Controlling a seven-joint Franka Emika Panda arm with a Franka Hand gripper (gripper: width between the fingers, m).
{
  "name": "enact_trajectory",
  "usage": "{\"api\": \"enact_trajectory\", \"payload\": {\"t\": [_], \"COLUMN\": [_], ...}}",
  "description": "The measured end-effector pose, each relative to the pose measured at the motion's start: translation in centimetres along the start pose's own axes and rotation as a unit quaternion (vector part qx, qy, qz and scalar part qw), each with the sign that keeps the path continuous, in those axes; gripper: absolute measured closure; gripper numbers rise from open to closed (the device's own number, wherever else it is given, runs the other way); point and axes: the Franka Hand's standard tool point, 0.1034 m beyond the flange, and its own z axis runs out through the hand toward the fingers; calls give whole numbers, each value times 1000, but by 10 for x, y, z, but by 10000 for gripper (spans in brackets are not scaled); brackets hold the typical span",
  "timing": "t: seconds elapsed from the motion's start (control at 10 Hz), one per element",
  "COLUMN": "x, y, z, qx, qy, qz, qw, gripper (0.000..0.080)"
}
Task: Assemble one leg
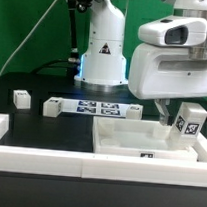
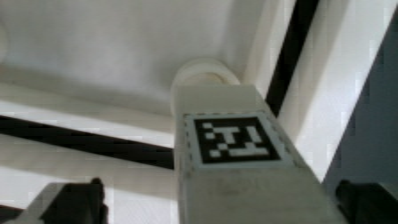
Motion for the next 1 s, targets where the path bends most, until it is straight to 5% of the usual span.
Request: {"api": "enact_trajectory", "payload": {"t": [0.1,0.3,0.4,0.5,1.0], "x": [0,0,0,0,1], "y": [0,0,0,0,1], "z": [0,0,0,0,1], "qx": [0,0,0,0,2], "qy": [0,0,0,0,40], "qz": [0,1,1,1,120], "qw": [1000,1000,1000,1000,992], "gripper": [151,409,409,508,508]}}
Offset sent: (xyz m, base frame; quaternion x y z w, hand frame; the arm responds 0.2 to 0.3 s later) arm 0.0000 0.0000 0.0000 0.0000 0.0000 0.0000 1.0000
